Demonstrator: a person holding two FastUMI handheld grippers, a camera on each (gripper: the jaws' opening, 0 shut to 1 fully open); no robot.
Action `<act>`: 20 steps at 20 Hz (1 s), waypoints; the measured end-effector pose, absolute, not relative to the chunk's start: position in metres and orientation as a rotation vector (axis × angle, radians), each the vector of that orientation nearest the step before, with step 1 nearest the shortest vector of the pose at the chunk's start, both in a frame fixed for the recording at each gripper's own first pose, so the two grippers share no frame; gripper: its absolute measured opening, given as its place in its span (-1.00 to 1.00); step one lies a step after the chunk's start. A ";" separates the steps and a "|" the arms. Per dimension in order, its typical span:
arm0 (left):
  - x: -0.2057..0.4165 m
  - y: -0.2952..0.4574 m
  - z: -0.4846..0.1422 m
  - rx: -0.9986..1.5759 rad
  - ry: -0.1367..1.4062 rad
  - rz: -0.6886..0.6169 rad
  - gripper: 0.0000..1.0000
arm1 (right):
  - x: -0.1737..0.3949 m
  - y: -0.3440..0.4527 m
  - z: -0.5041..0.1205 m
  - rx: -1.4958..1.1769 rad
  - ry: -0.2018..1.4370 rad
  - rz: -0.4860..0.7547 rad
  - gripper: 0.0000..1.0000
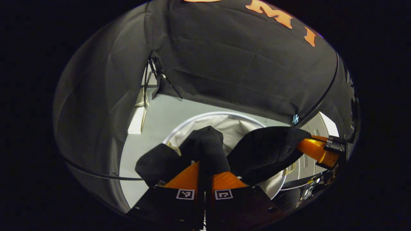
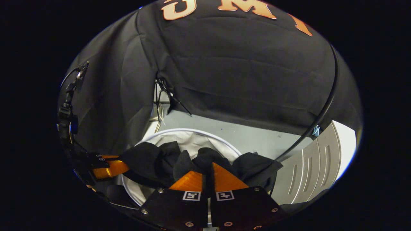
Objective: Grasp the clothes on the hanger with both hands and then place them into the laundry hamper below.
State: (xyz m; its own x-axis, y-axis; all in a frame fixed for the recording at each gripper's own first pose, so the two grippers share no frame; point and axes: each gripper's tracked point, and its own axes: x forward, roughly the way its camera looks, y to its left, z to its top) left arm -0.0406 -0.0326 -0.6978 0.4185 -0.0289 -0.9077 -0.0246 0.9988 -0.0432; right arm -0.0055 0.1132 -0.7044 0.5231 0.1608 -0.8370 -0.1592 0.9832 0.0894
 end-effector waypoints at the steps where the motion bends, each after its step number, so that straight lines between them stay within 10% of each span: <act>1: -0.045 -0.032 -0.706 -0.039 1.155 -0.002 -0.82 | -0.010 0.113 -0.712 -0.006 1.025 0.191 -0.92; 11: -0.056 -0.028 -0.715 -0.008 1.194 0.029 -0.75 | -0.035 0.104 -0.739 -0.028 1.162 0.154 -0.70; 18: -0.050 -0.038 -0.690 -0.011 1.147 0.010 0.71 | -0.021 0.112 -0.713 0.020 1.085 0.162 -0.50; 20: -0.046 -0.043 -0.680 -0.020 1.127 0.000 1.00 | -0.013 0.111 -0.695 0.050 1.046 0.151 0.02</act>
